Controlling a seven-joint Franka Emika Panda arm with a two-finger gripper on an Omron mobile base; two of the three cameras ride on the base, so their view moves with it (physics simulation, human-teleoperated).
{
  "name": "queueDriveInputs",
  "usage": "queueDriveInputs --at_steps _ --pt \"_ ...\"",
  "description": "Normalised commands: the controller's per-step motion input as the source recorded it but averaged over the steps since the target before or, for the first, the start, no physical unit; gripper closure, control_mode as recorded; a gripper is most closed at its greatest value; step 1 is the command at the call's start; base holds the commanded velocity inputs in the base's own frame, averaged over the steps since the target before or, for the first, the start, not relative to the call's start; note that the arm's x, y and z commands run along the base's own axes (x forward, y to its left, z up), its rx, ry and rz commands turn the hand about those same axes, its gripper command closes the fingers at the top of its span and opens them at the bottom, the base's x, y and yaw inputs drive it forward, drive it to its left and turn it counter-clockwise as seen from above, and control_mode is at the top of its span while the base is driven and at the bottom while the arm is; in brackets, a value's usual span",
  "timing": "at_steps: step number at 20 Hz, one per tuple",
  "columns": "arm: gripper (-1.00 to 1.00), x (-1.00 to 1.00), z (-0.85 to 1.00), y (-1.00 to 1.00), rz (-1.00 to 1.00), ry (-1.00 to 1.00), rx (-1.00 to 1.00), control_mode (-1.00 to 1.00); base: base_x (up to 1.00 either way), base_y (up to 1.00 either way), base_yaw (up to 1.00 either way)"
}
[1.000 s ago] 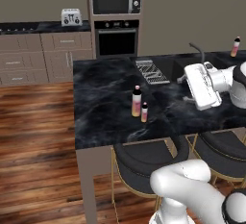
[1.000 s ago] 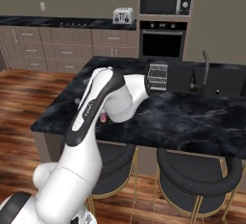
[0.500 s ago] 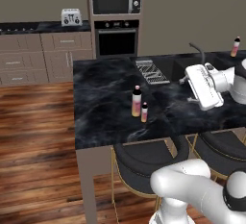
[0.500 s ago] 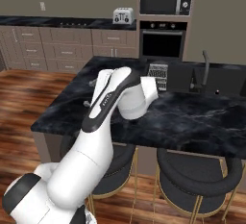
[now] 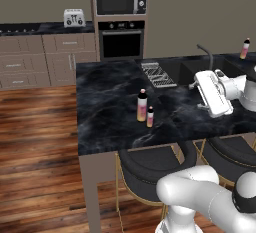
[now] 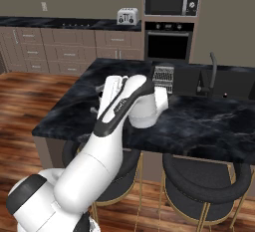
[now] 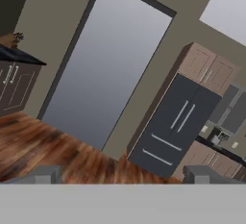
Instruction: Place the large bottle from the dining counter next to the other large bottle outside the sink, and place the small bottle from the dining counter next to the other small bottle inside the sink.
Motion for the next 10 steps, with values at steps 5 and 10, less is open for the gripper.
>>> queueDriveInputs --at_steps 5,10 --pt "-1.00 0.00 -0.19 0.00 0.02 0.01 0.12 -1.00 0.00 0.00 0.00" --pt "-1.00 0.00 -0.04 0.05 0.00 0.03 0.11 -1.00 0.00 0.00 0.00"
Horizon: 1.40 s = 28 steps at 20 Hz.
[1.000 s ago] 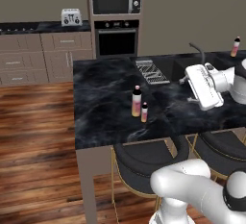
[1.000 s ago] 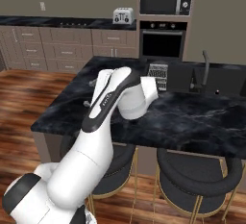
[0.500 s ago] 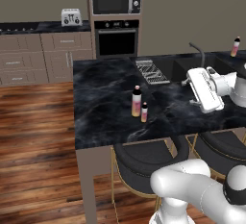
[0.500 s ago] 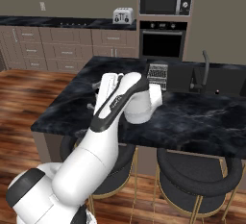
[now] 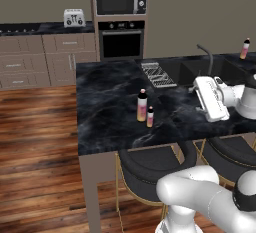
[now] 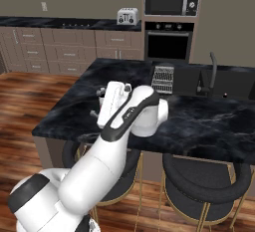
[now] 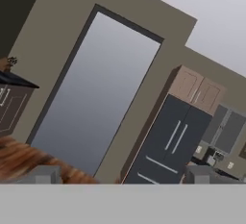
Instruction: Place the large bottle from the dining counter next to the other large bottle outside the sink, and place the small bottle from the dining counter next to the other small bottle inside the sink.
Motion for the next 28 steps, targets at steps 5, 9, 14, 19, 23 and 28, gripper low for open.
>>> queueDriveInputs --at_steps 5,9,14,19,23,28 --pt "-1.00 0.00 0.00 0.04 0.00 0.00 0.09 -1.00 0.00 0.00 0.00" --pt "-1.00 0.02 0.00 0.08 0.00 0.00 0.08 -1.00 0.00 0.00 0.00" --pt "-1.00 0.04 -0.08 0.08 0.00 0.02 0.04 -1.00 0.00 0.00 0.00" --pt "-1.00 0.11 -0.07 0.06 0.00 0.07 0.00 -1.00 0.00 0.00 0.00" --pt "-1.00 0.17 -0.03 0.03 0.00 0.10 0.00 -1.00 0.00 0.00 0.00" --pt "-1.00 0.18 0.00 0.00 0.00 0.12 0.00 -1.00 0.00 0.00 0.00"
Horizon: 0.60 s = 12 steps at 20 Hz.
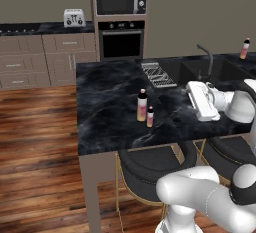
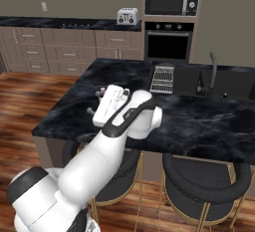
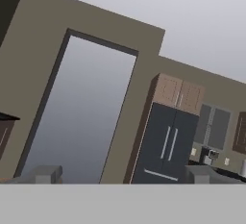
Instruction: Place the large bottle from the dining counter next to the other large bottle outside the sink, and place the small bottle from the dining counter next to the other small bottle inside the sink.
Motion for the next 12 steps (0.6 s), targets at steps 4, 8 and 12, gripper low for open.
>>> queueDriveInputs --at_steps 4,8,12 --pt "-1.00 0.14 -0.02 0.01 0.00 0.09 0.00 -1.00 0.00 0.00 0.00" --pt "-1.00 0.02 -0.01 0.08 0.00 0.02 0.00 -1.00 0.00 0.00 0.00" --pt "-1.00 0.00 0.00 0.13 0.00 0.00 -0.01 -1.00 0.00 0.00 0.00"
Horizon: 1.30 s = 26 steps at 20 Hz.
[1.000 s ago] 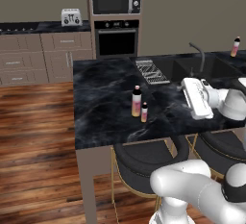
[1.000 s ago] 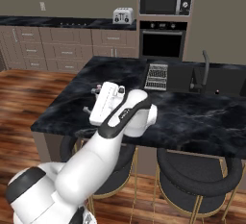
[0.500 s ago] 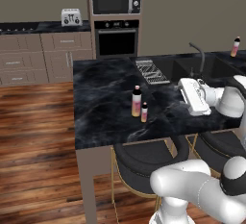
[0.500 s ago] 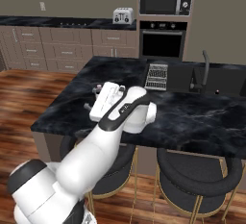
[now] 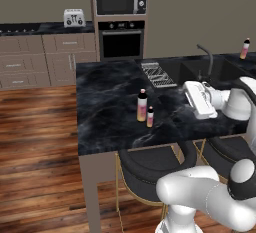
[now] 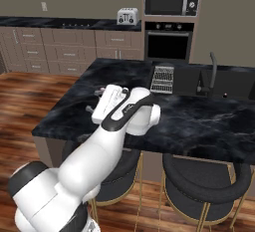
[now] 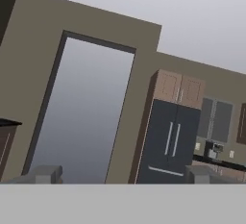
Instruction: Place the large bottle from the dining counter next to the other large bottle outside the sink, and place the small bottle from the dining counter next to the other small bottle inside the sink.
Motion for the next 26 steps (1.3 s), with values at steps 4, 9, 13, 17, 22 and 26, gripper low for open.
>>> queueDriveInputs --at_steps 4,9,13,17,22,26 --pt "-1.00 0.00 -0.03 0.14 0.00 0.00 -0.04 -1.00 0.00 0.00 0.00" --pt "-1.00 0.00 -0.06 0.11 0.00 0.01 -0.06 -1.00 0.00 0.00 0.00" --pt "-1.00 0.05 -0.06 0.02 0.00 0.06 -0.05 -1.00 0.00 0.00 0.00" --pt "-1.00 0.12 -0.08 0.00 0.00 0.07 -0.05 -1.00 0.00 0.00 0.00" --pt "-1.00 0.19 -0.06 0.00 0.00 0.06 -0.04 -1.00 0.00 0.00 0.00" --pt "-1.00 0.20 -0.09 0.00 0.00 0.02 -0.03 -1.00 0.00 0.00 0.00"
